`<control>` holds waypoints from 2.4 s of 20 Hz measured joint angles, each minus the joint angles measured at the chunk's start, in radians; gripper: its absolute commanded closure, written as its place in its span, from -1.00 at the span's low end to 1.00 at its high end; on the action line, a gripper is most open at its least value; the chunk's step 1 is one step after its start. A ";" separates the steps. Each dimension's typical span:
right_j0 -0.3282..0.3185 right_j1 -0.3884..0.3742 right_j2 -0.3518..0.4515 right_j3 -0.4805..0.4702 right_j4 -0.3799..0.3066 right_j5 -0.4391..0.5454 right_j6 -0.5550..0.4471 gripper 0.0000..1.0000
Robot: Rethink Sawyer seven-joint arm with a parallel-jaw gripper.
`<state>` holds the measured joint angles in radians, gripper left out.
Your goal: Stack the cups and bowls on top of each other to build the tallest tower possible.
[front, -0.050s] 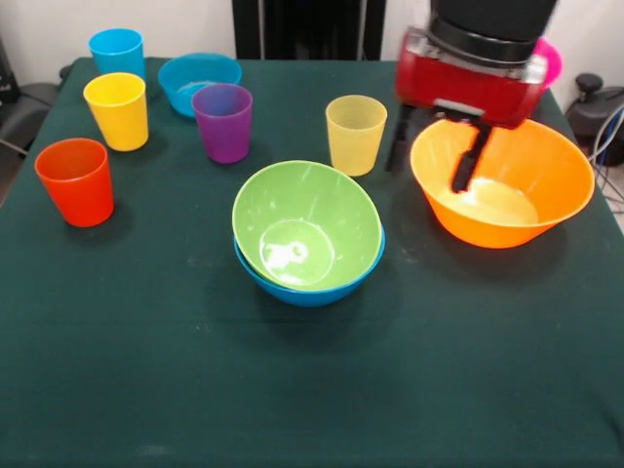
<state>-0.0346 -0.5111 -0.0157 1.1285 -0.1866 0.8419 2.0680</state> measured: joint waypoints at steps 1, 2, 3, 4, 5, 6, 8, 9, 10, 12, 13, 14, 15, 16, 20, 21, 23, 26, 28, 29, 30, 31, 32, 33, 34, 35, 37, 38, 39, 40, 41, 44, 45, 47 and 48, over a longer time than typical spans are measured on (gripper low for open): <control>0.006 0.000 -0.001 0.000 0.000 0.000 0.000 -1.00; 0.015 0.000 -0.002 0.000 0.000 0.000 0.000 -1.00; 0.019 0.000 -0.002 0.000 0.000 0.000 0.000 -1.00; 0.025 0.000 -0.002 0.000 0.000 0.000 0.000 -1.00; 0.030 0.000 -0.002 0.000 0.000 -0.002 0.000 -1.00; 0.033 0.000 -0.002 0.000 0.000 -0.005 0.000 -1.00; 0.035 0.000 -0.002 0.000 0.000 -0.021 0.000 -1.00; 0.035 0.000 -0.003 0.000 0.000 -0.025 0.000 -1.00; 0.035 0.000 -0.003 0.000 0.000 -0.036 0.000 -1.00; 0.034 0.001 -0.003 0.000 -0.001 -0.052 0.000 -1.00; 0.034 0.001 -0.003 0.000 -0.001 -0.060 0.000 -1.00; 0.033 0.002 -0.003 0.001 -0.001 -0.073 0.000 -1.00; 0.032 0.003 -0.003 0.001 -0.002 -0.085 0.000 -1.00; 0.032 0.004 -0.003 0.002 -0.002 -0.091 0.000 -1.00; 0.025 0.011 -0.003 0.003 -0.002 -0.122 0.000 -1.00; 0.020 0.016 -0.003 0.003 -0.003 -0.131 0.000 -1.00; 0.016 0.020 -0.003 0.003 -0.003 -0.136 0.000 -1.00; 0.007 0.034 -0.010 0.003 -0.003 -0.142 0.000 -1.00; 0.007 0.043 -0.015 0.003 -0.003 -0.142 0.000 -1.00; 0.008 0.052 -0.022 0.003 -0.003 -0.142 0.000 -1.00; 0.008 0.061 -0.028 0.003 -0.003 -0.142 0.000 -1.00; 0.008 0.066 -0.031 0.003 -0.003 -0.142 0.000 -1.00; 0.008 0.074 -0.035 0.003 -0.003 -0.142 0.000 -1.00; 0.008 0.082 -0.039 0.003 -0.003 -0.142 0.000 -1.00; 0.008 0.086 -0.040 0.004 -0.003 -0.142 0.000 -1.00; 0.007 0.090 -0.041 0.006 -0.003 -0.142 0.000 -1.00; 0.008 0.094 -0.041 0.011 -0.003 -0.142 0.000 -1.00; 0.008 0.095 -0.042 0.016 -0.003 -0.142 0.000 -1.00; 0.009 0.095 -0.043 0.020 -0.002 -0.144 0.000 -1.00; 0.011 0.094 -0.046 0.025 -0.002 -0.147 0.000 -1.00; 0.013 0.094 -0.048 0.029 -0.002 -0.150 0.000 -1.00; 0.021 0.080 -0.060 0.063 -0.002 -0.167 0.000 -1.00; 0.023 0.076 -0.062 0.071 -0.003 -0.171 0.000 -1.00; 0.027 0.059 -0.064 0.092 -0.003 -0.172 0.000 -1.00; 0.028 0.048 -0.064 0.100 -0.002 -0.172 0.000 -1.00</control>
<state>-0.0065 -0.4633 -0.0801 1.2287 -0.1890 0.6701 2.0680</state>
